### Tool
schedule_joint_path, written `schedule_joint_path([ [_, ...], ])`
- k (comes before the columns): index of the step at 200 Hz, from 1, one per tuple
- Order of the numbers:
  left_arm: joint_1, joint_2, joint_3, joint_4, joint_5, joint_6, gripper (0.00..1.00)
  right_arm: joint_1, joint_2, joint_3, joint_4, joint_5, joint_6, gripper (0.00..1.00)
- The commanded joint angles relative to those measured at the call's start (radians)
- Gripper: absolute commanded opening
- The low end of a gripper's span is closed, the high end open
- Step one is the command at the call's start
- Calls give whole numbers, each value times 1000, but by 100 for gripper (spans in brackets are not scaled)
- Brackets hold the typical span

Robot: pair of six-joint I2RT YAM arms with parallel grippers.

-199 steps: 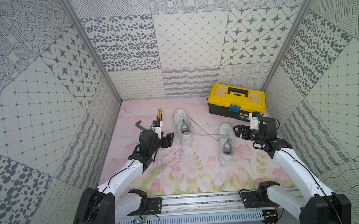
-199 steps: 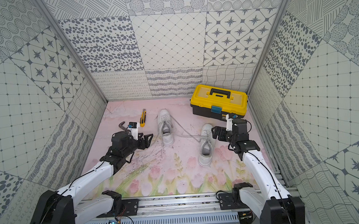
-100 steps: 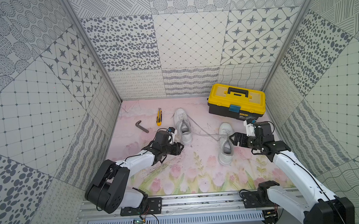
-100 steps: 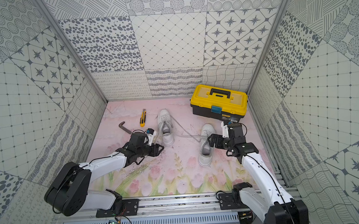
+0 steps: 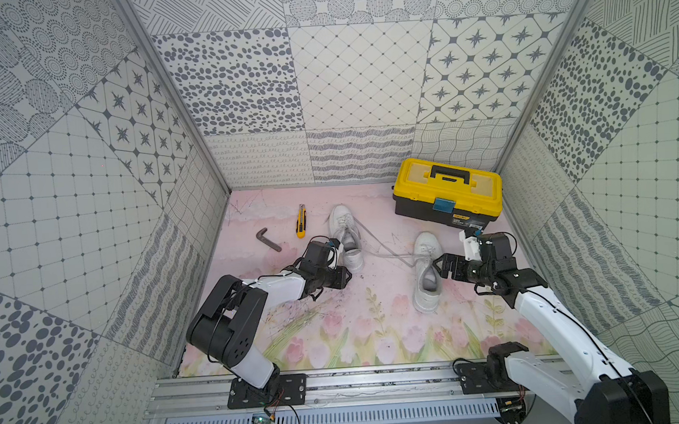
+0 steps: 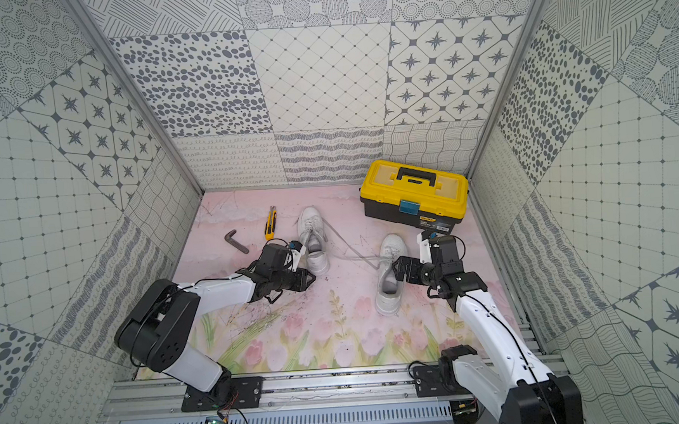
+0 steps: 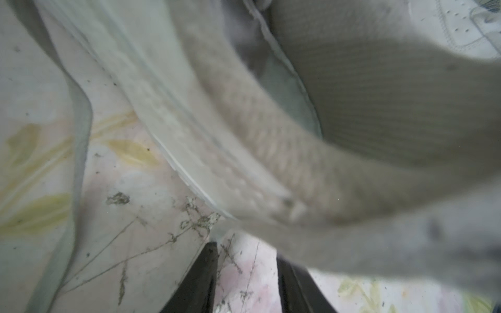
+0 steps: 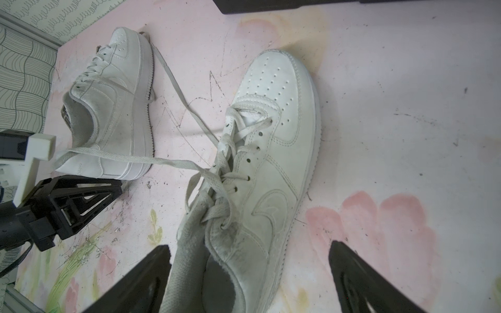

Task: Tie the shoes
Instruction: Adjust the shoelace on the shoe.

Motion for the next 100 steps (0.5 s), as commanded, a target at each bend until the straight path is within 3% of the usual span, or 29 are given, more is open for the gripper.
schedule_joint_path([
  [1, -3, 19, 13, -20, -41, 23, 31, 13, 14, -6, 42, -13, 1, 97],
  [49, -3, -17, -5, -3, -88, 24, 0, 41, 24, 8, 1, 20, 4, 95],
  [100, -2, -205, -13, -69, -161, 46, 0, 99, 86, -12, -28, 69, 17, 79],
])
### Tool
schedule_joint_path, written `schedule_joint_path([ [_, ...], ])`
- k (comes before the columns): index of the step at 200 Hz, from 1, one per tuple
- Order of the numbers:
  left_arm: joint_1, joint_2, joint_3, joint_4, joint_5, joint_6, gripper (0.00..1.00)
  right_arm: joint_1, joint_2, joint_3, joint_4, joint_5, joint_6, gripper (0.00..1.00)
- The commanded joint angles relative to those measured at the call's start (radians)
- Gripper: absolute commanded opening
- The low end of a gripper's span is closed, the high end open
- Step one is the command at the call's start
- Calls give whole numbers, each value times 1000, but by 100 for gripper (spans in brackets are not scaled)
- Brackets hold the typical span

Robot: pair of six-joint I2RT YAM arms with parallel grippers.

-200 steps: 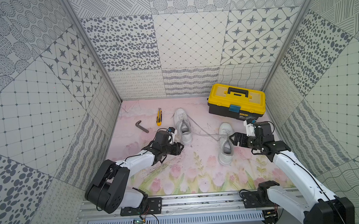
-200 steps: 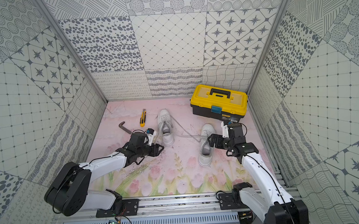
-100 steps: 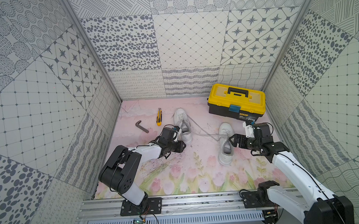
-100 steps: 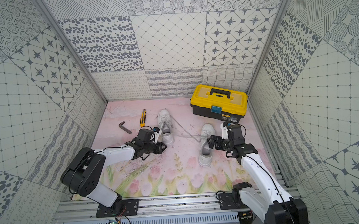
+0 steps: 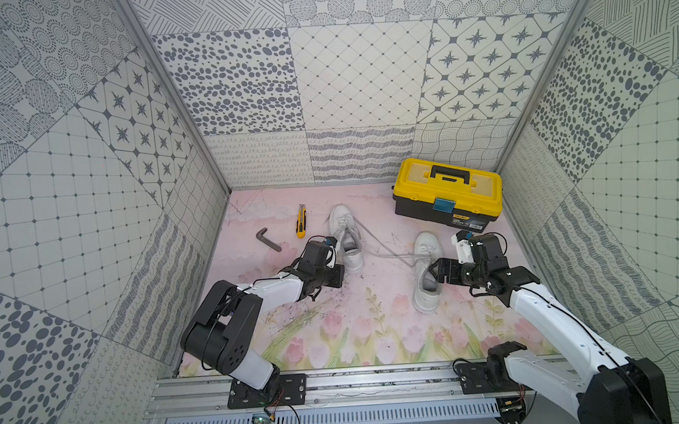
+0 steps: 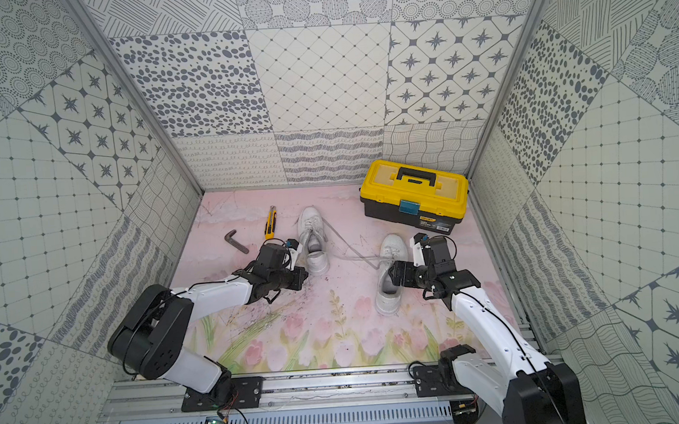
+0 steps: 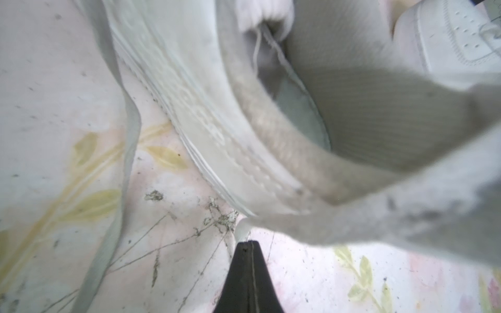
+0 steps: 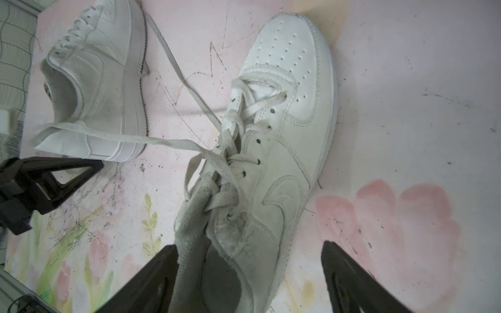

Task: Tie the shoes
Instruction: Adjust the shoelace on the shoe.

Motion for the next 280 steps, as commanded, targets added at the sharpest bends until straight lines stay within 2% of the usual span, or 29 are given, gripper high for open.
schedule_joint_path([
  [1, -2, -119, 5, -57, -77, 40, 0, 22, 35, -12, 1, 34, 9, 78],
  [39, -3, -287, 71, -170, -90, 73, 0, 51, 82, -10, 4, 49, 11, 56],
  [85, -4, -411, 194, -251, -31, 86, 0, 79, 92, 1, 15, 71, 19, 27],
  [111, -4, -444, 278, -266, 16, 88, 0, 88, 64, 8, 16, 88, 30, 0],
  [146, -4, -456, 364, -276, 66, 90, 0, 90, 20, 18, 14, 114, 31, 0],
  [169, -4, -452, 332, -302, 50, 98, 0, 88, 19, 16, 12, 105, 21, 0],
  [198, -4, -445, 206, -315, 29, 111, 23, 91, 15, 12, 9, 113, 11, 0],
  [229, -4, -410, 102, -314, 53, 135, 43, 91, 21, 21, 6, 112, -1, 0],
  [250, -4, -354, 85, -317, 51, 165, 53, 90, 28, 25, 6, 110, -2, 0],
  [280, -4, -228, 117, -329, 59, 215, 60, 90, 27, 19, 6, 110, -3, 0],
])
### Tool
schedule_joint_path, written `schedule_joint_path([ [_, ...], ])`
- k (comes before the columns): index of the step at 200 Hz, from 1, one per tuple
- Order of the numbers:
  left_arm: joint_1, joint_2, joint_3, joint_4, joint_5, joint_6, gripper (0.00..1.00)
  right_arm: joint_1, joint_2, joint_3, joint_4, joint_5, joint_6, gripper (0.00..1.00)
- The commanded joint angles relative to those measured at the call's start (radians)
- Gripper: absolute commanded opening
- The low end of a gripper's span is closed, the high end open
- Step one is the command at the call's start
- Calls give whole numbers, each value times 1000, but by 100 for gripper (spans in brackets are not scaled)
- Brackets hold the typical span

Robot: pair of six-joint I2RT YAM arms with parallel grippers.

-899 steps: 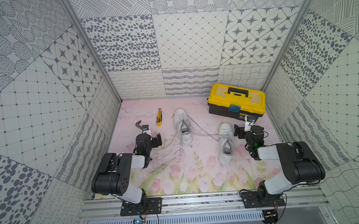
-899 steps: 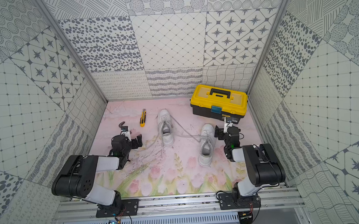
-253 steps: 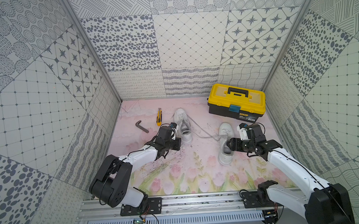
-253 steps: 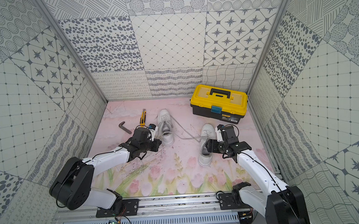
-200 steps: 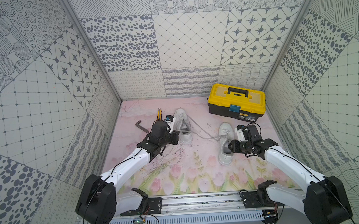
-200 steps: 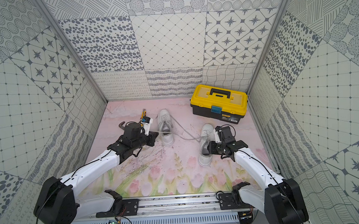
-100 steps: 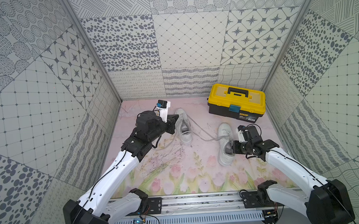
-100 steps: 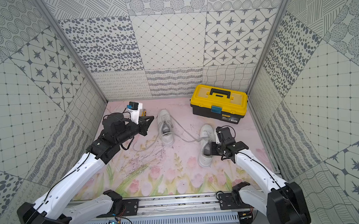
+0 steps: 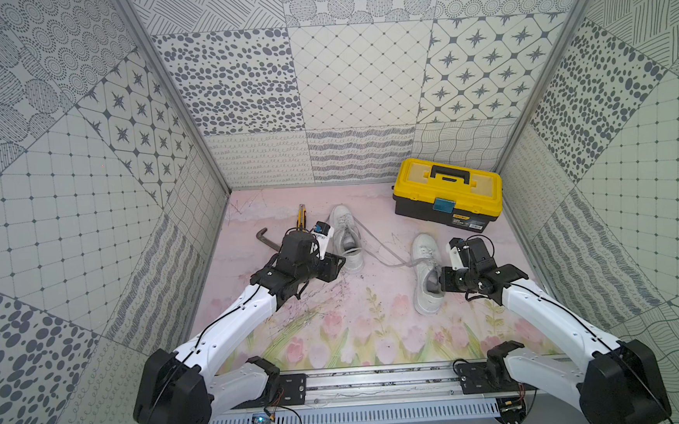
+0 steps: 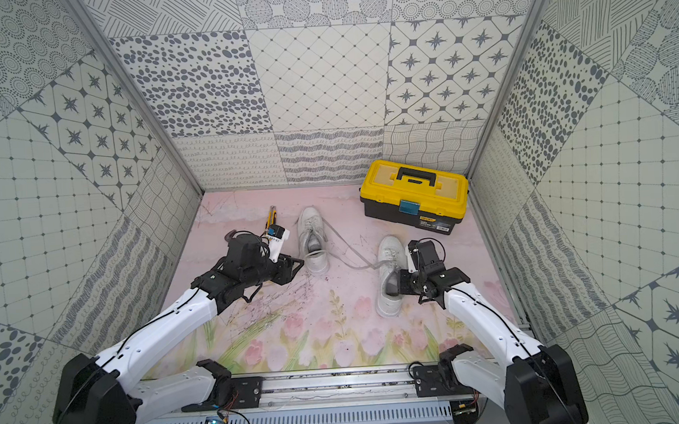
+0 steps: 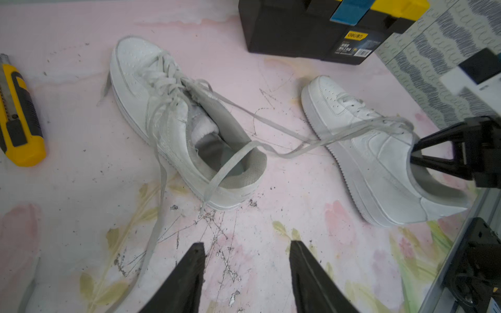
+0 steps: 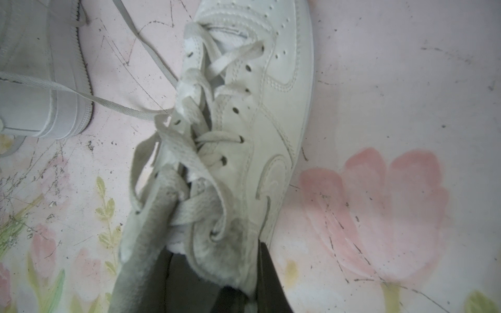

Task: Tie the shoes
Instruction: Adjust the shoelace on the shoe.

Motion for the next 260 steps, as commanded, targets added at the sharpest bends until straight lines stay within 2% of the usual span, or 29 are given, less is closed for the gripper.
schedule_joint_path([
  [1, -3, 114, 15, -18, 37, 91, 60, 7, -23, 20, 64, -14, -12, 0],
  [48, -1, 292, 90, -6, 29, 219, 62, 7, -37, 13, 64, -17, -15, 0],
  [82, 26, 349, 119, 23, 67, 289, 60, 9, -41, 10, 64, -23, -16, 0],
  [150, 101, 385, 137, 78, 268, 334, 55, 7, -45, 12, 64, -29, -24, 0],
  [169, 107, 405, 156, 75, 296, 339, 47, 8, -44, 12, 64, -32, -23, 0],
  [223, 120, 404, 168, 63, 282, 333, 3, 7, -66, 6, 64, -23, -26, 0],
  [232, 120, 381, 157, 71, 269, 327, 0, 7, -75, 6, 62, -20, -28, 0],
  [260, 120, 276, 143, 79, 237, 291, 0, 7, -101, 33, 42, -10, -40, 0],
])
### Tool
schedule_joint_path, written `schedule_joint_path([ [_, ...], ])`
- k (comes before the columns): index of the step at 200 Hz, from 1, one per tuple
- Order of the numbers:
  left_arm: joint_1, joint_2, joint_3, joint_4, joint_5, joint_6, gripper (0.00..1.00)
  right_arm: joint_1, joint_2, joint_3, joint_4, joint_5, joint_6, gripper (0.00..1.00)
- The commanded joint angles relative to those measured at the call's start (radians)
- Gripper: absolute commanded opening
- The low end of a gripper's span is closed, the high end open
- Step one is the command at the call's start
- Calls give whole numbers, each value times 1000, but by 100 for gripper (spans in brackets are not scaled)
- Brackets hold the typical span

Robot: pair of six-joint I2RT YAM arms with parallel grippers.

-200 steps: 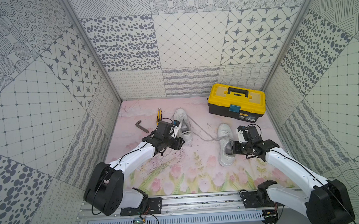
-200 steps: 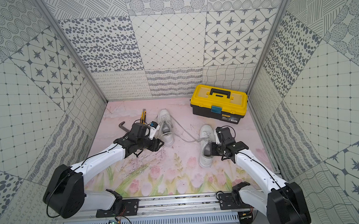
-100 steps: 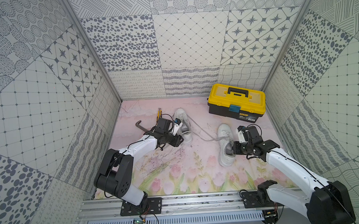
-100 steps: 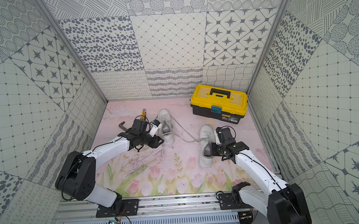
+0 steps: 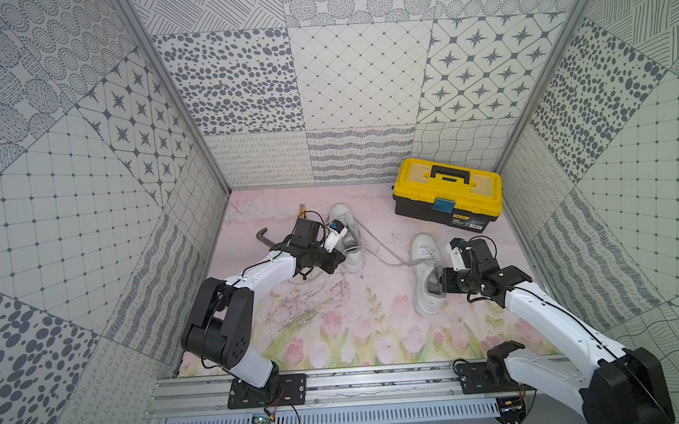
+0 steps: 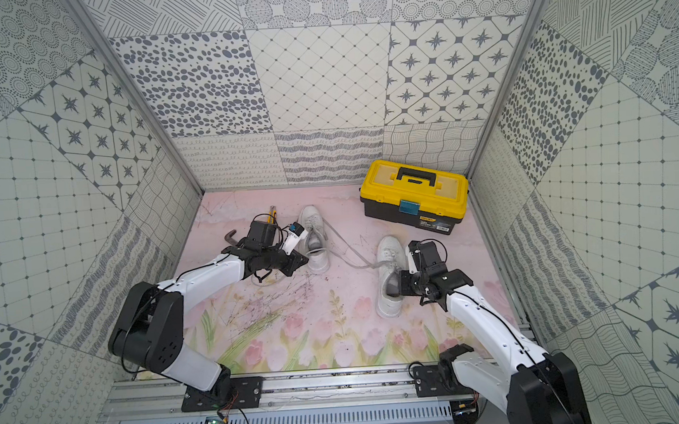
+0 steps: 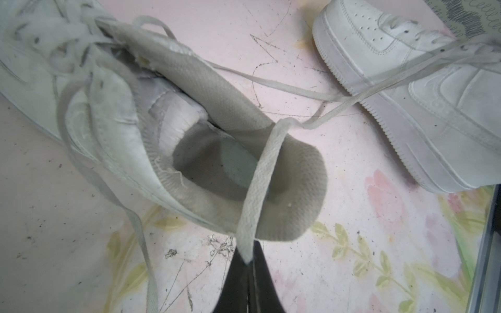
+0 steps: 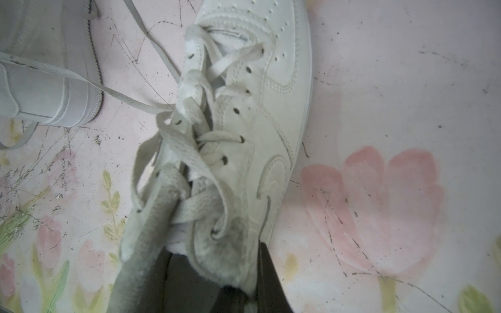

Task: Tie the shoes
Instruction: Adjust the shoelace on the shoe.

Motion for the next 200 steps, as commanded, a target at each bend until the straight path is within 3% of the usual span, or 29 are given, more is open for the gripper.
schedule_joint_path([
  [1, 6, -98, -8, 46, -3, -19, 0, 7, -51, 36, 66, -1, -22, 0],
  [46, -14, -313, 67, 5, -12, -97, 0, 8, -83, 132, 12, 20, -63, 0],
  [94, -29, -436, 188, -14, 13, -202, 0, 18, -54, 170, 22, -58, -77, 0],
  [153, -44, -434, 322, 0, 73, -278, 0, 164, 52, 135, 84, 31, -11, 0],
  [200, -95, -372, 405, -1, 120, -288, 0, 194, 99, 89, 105, 132, 50, 0],
])
